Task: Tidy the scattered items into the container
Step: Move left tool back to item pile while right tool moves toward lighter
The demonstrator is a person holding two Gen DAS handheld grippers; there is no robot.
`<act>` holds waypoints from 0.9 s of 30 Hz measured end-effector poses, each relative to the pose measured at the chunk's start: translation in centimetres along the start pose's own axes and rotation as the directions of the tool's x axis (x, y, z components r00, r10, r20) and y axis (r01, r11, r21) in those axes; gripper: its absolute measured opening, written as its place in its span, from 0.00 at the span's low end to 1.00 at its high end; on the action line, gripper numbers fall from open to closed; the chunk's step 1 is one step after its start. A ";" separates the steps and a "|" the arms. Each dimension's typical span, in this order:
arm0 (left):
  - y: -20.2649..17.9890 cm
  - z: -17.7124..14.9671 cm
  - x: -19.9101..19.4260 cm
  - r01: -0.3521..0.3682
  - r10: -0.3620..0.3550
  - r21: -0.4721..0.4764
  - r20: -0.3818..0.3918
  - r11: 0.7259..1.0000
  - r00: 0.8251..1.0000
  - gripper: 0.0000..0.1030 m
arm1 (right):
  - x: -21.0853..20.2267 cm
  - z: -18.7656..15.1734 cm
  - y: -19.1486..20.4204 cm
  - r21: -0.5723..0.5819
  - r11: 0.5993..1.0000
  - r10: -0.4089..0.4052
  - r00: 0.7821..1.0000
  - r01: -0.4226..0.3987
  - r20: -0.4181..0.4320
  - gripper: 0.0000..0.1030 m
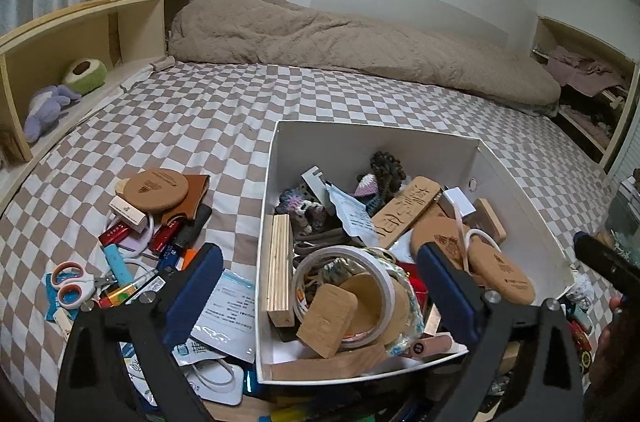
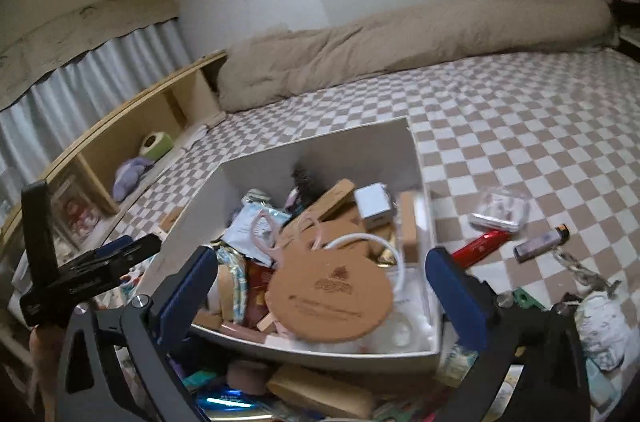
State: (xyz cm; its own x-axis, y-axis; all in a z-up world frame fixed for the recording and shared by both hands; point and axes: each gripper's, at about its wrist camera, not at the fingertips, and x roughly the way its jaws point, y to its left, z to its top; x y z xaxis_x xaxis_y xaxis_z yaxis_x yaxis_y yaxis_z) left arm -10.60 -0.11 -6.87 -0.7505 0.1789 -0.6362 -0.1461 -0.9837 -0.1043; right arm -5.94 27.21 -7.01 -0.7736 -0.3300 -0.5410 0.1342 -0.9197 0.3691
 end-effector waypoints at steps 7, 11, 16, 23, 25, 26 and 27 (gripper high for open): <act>-0.1 -0.2 0.3 -0.005 0.005 0.002 0.002 1.000 1.000 1.00 | 0.2 0.6 -1.4 0.023 0.998 -0.067 0.997 0.067 0.035 1.00; 0.2 0.0 0.3 0.005 -0.005 -0.008 0.015 1.000 1.000 1.00 | 0.2 0.9 -2.0 0.031 0.996 -0.088 0.995 0.087 0.043 1.00; 0.5 0.1 0.0 -0.032 0.032 -0.002 0.048 0.999 0.998 1.00 | -0.6 1.4 -3.7 0.064 0.988 -0.147 0.986 0.142 0.083 1.00; 2.4 0.5 -0.1 -0.099 0.103 -0.045 0.074 0.994 0.992 1.00 | -2.6 2.4 -7.0 0.099 0.971 -0.232 0.962 0.219 0.145 1.00; 3.2 0.6 0.1 -0.118 0.123 -0.064 0.075 0.991 0.990 1.00 | -3.2 2.6 -8.3 0.129 0.963 -0.254 0.955 0.236 0.155 1.00; 3.6 0.7 0.1 -0.126 0.132 -0.073 0.074 0.989 0.988 1.00 | -3.4 2.7 -8.9 0.143 0.959 -0.266 0.951 0.244 0.157 1.00; 4.0 0.7 0.2 -0.135 0.141 -0.084 0.074 0.987 0.987 1.00 | -3.7 2.8 -9.5 0.158 0.954 -0.277 0.948 0.253 0.157 1.00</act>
State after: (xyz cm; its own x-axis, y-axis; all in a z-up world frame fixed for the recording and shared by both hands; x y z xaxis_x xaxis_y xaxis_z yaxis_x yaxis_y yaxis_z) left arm -11.76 -4.02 -6.86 -0.8092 0.0388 -0.5862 0.0110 -0.9966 -0.0812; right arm -6.07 37.78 -6.44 -0.8678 -0.0242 -0.4963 -0.1656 -0.9276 0.3349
